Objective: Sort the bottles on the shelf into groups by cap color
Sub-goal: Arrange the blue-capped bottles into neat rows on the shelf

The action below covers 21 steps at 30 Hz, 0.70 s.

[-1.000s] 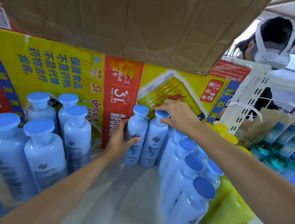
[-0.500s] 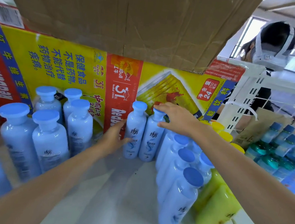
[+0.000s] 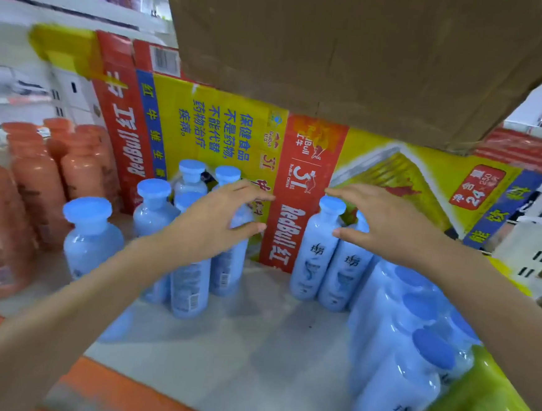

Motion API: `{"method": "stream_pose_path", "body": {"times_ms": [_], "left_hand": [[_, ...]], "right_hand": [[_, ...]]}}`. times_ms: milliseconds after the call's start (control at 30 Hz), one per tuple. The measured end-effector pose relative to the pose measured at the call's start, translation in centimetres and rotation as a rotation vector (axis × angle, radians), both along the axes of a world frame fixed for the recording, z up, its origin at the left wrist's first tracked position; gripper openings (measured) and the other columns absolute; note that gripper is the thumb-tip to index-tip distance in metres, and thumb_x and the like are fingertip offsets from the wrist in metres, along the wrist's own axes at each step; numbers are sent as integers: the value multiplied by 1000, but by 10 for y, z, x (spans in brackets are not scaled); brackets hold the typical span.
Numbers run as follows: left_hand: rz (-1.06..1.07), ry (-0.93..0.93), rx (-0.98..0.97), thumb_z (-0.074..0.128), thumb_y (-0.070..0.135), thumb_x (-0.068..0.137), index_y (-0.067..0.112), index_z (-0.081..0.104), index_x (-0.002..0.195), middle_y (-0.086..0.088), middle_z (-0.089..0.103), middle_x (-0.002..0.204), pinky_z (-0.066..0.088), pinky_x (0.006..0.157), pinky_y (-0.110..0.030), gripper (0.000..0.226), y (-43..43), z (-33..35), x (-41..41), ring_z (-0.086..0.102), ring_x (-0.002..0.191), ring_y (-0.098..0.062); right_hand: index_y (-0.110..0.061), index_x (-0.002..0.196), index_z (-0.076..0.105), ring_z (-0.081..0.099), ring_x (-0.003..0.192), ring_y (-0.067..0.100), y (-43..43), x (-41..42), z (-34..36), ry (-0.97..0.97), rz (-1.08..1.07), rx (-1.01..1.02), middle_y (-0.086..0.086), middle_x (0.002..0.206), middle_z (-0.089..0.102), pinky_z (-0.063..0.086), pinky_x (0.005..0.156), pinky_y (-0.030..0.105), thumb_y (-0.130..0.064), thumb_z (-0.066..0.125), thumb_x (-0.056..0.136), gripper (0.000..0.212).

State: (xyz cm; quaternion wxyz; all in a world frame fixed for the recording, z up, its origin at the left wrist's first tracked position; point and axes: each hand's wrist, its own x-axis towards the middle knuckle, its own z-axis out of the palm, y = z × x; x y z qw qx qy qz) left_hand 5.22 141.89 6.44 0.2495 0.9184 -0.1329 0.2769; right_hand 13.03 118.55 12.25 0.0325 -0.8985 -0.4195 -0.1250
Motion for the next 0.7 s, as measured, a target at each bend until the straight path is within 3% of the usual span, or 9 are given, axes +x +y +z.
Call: {"method": "stream_pose_path", "body": {"times_ms": [133, 300, 433, 600, 700], "left_hand": [[78, -11, 51, 56, 39, 78, 16, 59, 117, 4, 59, 115, 31, 87, -5, 46, 38, 22, -33, 51, 104, -3], [135, 41, 115, 44, 54, 74, 17, 61, 114, 1, 62, 104, 42, 85, -24, 57, 88, 36, -64, 56, 93, -10], [137, 87, 153, 46, 53, 75, 15, 63, 110, 8, 60, 101, 41, 84, -21, 54, 123, 34, -81, 55, 92, -6], [60, 175, 163, 46, 56, 77, 18, 61, 114, 6, 63, 111, 41, 90, -20, 56, 151, 28, -91, 56, 101, -4], [-32, 231, 177, 46, 63, 76, 20, 61, 115, 11, 61, 110, 38, 88, -9, 59, 159, 21, -93, 53, 99, 5]], "right_hand": [[-32, 141, 30, 36, 130, 13, 37, -14, 6, 9, 106, -15, -6, 142, 38, 32, 102, 30, -40, 56, 88, 60], [-33, 140, 32, 38, 129, 13, 96, -25, 2, 21, 229, -17, -7, 140, 40, 36, 101, 33, -39, 58, 87, 59], [-31, 140, 33, 41, 126, 16, 142, -34, -4, 55, 272, -32, -6, 140, 40, 38, 96, 32, -40, 58, 87, 58], [-30, 139, 35, 45, 122, 18, 180, -41, -20, 87, 217, -51, -6, 138, 43, 38, 89, 30, -42, 56, 88, 56], [-26, 132, 42, 46, 120, 18, 192, -43, -30, 128, 141, -43, -4, 134, 46, 41, 89, 34, -43, 56, 87, 50]]}}
